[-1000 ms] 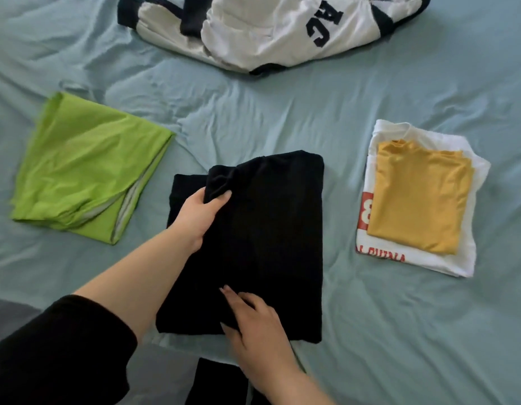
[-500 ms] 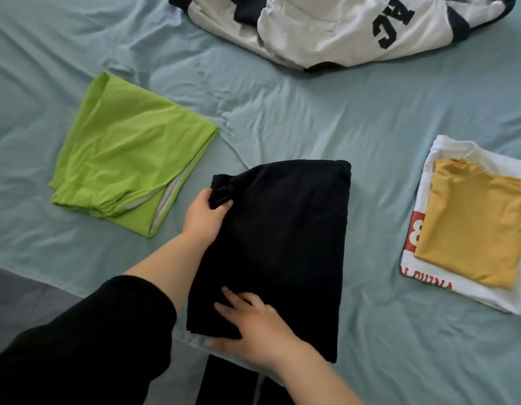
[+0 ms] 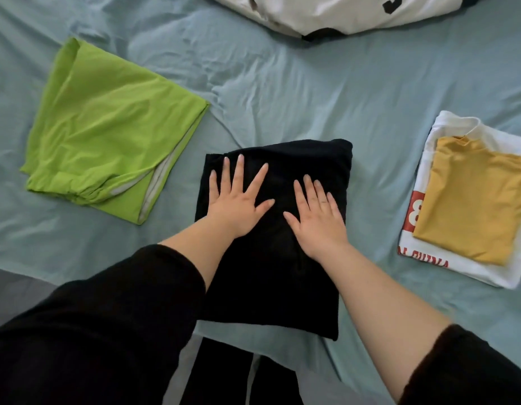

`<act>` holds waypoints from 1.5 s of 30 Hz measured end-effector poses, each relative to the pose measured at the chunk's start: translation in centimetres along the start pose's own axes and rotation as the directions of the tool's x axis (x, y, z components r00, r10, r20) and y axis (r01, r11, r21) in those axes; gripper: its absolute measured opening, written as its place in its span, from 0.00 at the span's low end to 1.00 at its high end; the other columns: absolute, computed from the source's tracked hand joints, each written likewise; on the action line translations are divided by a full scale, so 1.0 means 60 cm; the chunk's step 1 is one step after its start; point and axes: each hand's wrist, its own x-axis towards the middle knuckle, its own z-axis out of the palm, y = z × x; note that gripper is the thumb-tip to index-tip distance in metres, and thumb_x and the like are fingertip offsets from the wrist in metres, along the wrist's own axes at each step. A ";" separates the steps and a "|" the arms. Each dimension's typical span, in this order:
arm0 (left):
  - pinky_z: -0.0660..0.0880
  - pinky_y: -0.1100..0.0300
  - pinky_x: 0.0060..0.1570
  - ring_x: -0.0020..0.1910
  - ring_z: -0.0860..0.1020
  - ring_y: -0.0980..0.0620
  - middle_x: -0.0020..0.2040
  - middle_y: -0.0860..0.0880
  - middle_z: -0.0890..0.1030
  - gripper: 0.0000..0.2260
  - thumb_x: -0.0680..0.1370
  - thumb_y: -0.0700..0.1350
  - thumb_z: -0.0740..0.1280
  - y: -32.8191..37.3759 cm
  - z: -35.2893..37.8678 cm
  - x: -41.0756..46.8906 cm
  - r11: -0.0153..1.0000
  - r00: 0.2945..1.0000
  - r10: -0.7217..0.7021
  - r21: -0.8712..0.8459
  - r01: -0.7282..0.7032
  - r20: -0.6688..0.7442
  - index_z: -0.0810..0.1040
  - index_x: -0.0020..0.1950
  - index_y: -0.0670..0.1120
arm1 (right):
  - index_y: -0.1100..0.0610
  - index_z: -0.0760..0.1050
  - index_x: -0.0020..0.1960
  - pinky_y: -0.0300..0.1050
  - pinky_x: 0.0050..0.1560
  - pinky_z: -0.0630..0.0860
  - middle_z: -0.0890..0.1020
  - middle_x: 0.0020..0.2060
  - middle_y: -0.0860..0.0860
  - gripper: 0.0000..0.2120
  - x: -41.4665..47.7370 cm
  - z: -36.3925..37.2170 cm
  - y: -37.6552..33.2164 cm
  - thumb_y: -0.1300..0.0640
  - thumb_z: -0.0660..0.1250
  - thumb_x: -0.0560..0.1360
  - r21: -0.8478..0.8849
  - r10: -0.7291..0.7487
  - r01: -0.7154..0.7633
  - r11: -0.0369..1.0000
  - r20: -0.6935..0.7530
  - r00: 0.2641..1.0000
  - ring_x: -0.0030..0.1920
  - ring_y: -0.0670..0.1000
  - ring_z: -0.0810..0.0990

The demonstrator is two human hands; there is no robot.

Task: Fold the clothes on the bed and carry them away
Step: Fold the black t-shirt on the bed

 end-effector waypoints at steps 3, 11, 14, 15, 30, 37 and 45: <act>0.36 0.40 0.73 0.77 0.37 0.40 0.80 0.43 0.41 0.33 0.77 0.69 0.47 0.015 -0.007 -0.041 0.996 0.972 0.088 0.019 -0.086 -0.219 0.39 0.78 0.60 | 0.50 0.42 0.78 0.51 0.77 0.41 0.46 0.79 0.51 0.29 -0.047 -0.009 -0.030 0.39 0.42 0.81 0.078 0.030 -0.014 0.997 -0.206 0.978 0.78 0.50 0.45; 0.39 0.28 0.69 0.70 0.22 0.40 0.70 0.49 0.18 0.50 0.62 0.82 0.49 -0.084 0.080 -0.152 0.948 0.971 0.202 0.224 -0.226 0.125 0.23 0.71 0.63 | 0.46 0.33 0.76 0.64 0.75 0.44 0.34 0.76 0.51 0.41 -0.179 0.069 0.052 0.29 0.46 0.73 -0.172 -0.089 0.101 0.980 0.074 0.993 0.77 0.53 0.36; 0.39 0.29 0.69 0.71 0.23 0.42 0.72 0.50 0.21 0.55 0.59 0.81 0.55 -0.079 0.055 -0.154 0.944 0.952 0.273 0.155 -0.293 0.138 0.25 0.72 0.63 | 0.45 0.23 0.73 0.61 0.74 0.39 0.25 0.73 0.50 0.49 -0.179 0.051 0.039 0.25 0.50 0.69 -0.128 -0.093 0.110 0.986 0.131 0.987 0.74 0.52 0.27; 0.41 0.30 0.70 0.73 0.25 0.43 0.73 0.50 0.23 0.55 0.59 0.81 0.57 -0.080 0.044 -0.160 0.952 0.955 0.278 0.099 -0.289 0.106 0.27 0.73 0.63 | 0.43 0.24 0.73 0.59 0.75 0.40 0.26 0.74 0.48 0.50 -0.182 0.040 0.037 0.25 0.53 0.69 -0.058 -0.084 0.093 0.994 0.142 0.986 0.74 0.50 0.27; 0.72 0.57 0.60 0.57 0.75 0.54 0.58 0.57 0.77 0.29 0.71 0.59 0.72 -0.041 0.023 -0.177 0.132 0.886 -0.338 -0.916 0.379 0.318 0.67 0.69 0.53 | 0.51 0.74 0.64 0.52 0.57 0.78 0.83 0.55 0.50 0.32 -0.151 -0.001 0.015 0.42 0.77 0.65 0.838 0.348 -0.504 -0.208 0.545 0.763 0.55 0.54 0.83; 0.78 0.60 0.52 0.51 0.82 0.58 0.50 0.60 0.83 0.09 0.75 0.49 0.71 -0.088 -0.081 -0.167 0.060 0.951 -0.206 -0.967 0.248 0.231 0.78 0.53 0.59 | 0.50 0.79 0.58 0.45 0.44 0.81 0.85 0.51 0.49 0.18 -0.177 -0.100 -0.045 0.51 0.75 0.70 0.912 0.356 -0.276 -0.303 0.377 0.855 0.50 0.51 0.85; 0.77 0.70 0.37 0.44 0.84 0.58 0.46 0.58 0.86 0.09 0.75 0.44 0.72 -0.232 -0.294 -0.140 0.160 0.996 -0.080 -0.986 0.041 0.029 0.80 0.51 0.56 | 0.48 0.78 0.57 0.37 0.46 0.80 0.85 0.52 0.44 0.12 -0.138 -0.230 -0.220 0.53 0.71 0.74 0.953 0.350 0.004 -0.302 0.107 0.931 0.53 0.45 0.84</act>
